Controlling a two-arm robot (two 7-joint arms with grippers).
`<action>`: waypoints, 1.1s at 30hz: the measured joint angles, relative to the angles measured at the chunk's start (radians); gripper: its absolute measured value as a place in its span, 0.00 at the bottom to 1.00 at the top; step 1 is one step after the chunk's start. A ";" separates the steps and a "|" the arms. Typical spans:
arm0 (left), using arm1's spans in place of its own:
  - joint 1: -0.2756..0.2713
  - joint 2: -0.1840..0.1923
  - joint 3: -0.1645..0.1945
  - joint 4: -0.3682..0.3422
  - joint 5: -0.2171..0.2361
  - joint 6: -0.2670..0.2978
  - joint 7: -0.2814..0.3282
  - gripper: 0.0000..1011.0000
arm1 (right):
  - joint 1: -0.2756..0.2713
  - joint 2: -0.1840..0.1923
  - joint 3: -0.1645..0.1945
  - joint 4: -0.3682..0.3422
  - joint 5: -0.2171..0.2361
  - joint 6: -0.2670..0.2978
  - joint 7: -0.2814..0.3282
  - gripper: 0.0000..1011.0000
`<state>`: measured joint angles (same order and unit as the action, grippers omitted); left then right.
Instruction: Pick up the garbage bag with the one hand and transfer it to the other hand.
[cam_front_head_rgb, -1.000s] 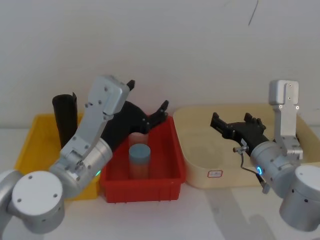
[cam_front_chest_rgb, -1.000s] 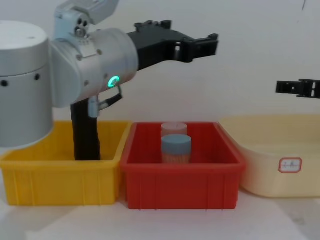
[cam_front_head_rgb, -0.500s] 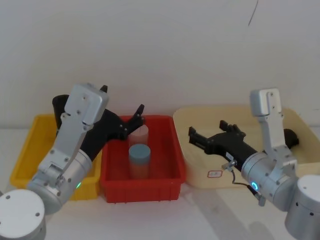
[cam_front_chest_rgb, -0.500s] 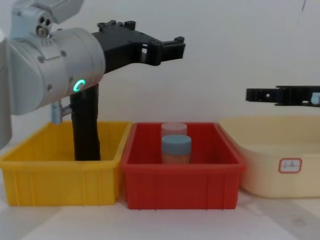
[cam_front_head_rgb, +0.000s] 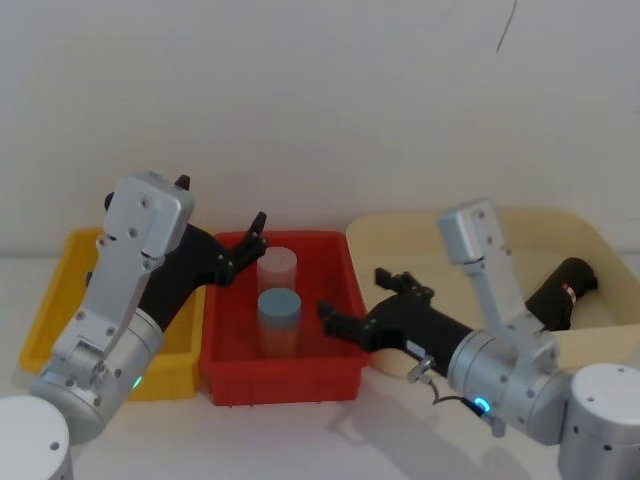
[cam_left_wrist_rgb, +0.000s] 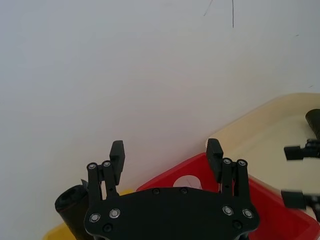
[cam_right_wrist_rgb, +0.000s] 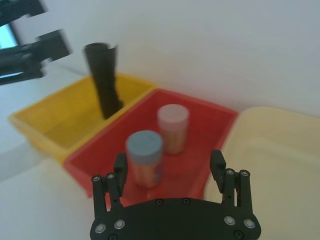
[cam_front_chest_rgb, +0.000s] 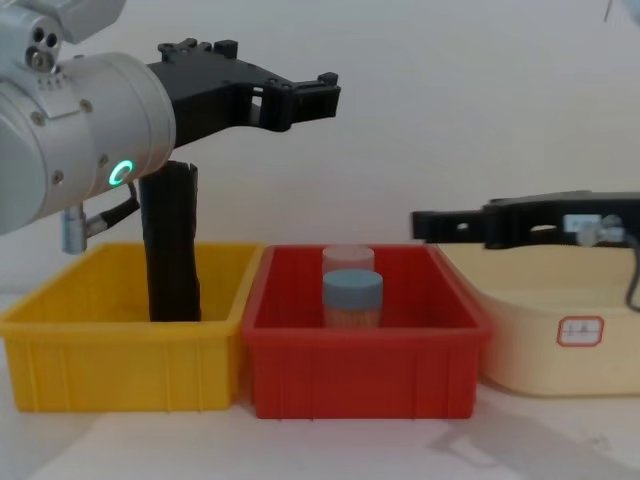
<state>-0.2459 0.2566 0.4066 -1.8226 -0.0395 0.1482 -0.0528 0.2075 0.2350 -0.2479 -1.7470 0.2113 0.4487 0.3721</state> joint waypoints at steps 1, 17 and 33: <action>0.001 0.000 -0.001 -0.002 0.000 0.001 0.001 0.99 | 0.001 0.003 -0.007 0.000 -0.001 -0.001 0.008 0.99; 0.019 0.005 -0.012 -0.021 0.004 0.009 0.008 0.99 | 0.062 0.008 -0.132 0.062 -0.050 -0.025 0.051 0.99; 0.024 0.006 -0.015 -0.026 0.005 0.011 0.009 0.99 | 0.137 -0.032 -0.176 0.179 -0.078 -0.045 0.013 0.99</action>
<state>-0.2224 0.2625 0.3917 -1.8483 -0.0342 0.1592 -0.0434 0.3444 0.2031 -0.4240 -1.5681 0.1336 0.4037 0.3855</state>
